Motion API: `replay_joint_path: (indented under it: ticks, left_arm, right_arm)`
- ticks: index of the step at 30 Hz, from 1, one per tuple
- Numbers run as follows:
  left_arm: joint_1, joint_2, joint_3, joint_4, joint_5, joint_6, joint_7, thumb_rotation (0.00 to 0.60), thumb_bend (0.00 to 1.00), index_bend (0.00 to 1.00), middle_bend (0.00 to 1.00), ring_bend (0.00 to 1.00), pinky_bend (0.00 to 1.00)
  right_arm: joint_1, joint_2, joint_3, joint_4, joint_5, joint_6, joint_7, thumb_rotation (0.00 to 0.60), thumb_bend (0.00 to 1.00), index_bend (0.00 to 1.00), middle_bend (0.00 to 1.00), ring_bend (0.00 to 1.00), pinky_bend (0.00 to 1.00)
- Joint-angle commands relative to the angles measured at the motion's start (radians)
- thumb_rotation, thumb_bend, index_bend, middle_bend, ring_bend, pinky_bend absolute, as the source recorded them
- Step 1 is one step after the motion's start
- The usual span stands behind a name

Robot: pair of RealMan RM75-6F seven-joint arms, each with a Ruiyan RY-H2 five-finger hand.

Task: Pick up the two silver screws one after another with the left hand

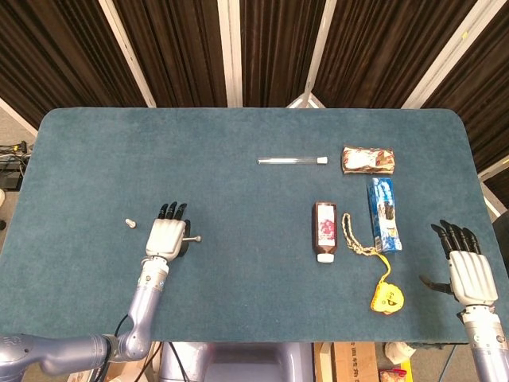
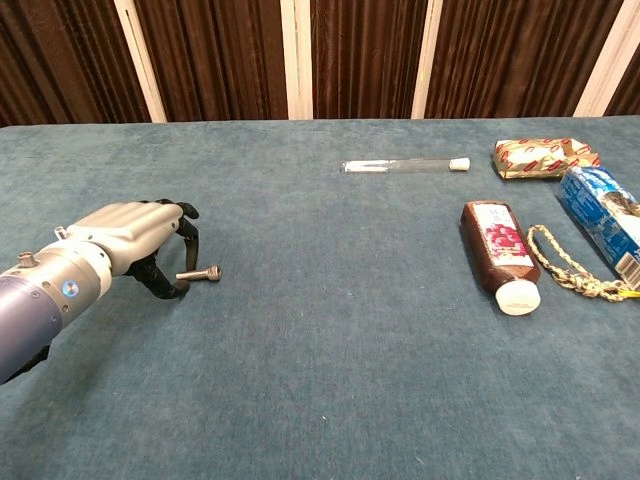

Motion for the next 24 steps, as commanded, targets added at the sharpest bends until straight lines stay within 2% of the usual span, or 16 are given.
replay_joint_path:
  ticks: [1,15,24]
  left_arm:
    - [0.0,-0.001,-0.001,0.001,0.002,-0.001,-0.001,0.6,0.49,0.53,0.08,0.0,0.0]
    - [0.009,0.013,-0.008,-0.012,0.012,0.016,0.009,0.6,0.55,0.56,0.09,0.0,0.0]
    - [0.013,0.045,-0.021,-0.054,0.033,0.054,0.028,0.6,0.55,0.56,0.09,0.0,0.0]
  right_arm:
    - [0.002,-0.001,0.0,0.001,0.001,-0.003,-0.001,0.6,0.15,0.13,0.09,0.05,0.0]
    - [0.005,-0.005,0.0,0.002,0.008,-0.014,-0.006,0.6,0.15,0.13,0.09,0.05,0.0]
    - [0.005,-0.005,-0.001,0.001,0.005,-0.012,-0.009,0.6,0.15,0.13,0.09,0.05,0.0]
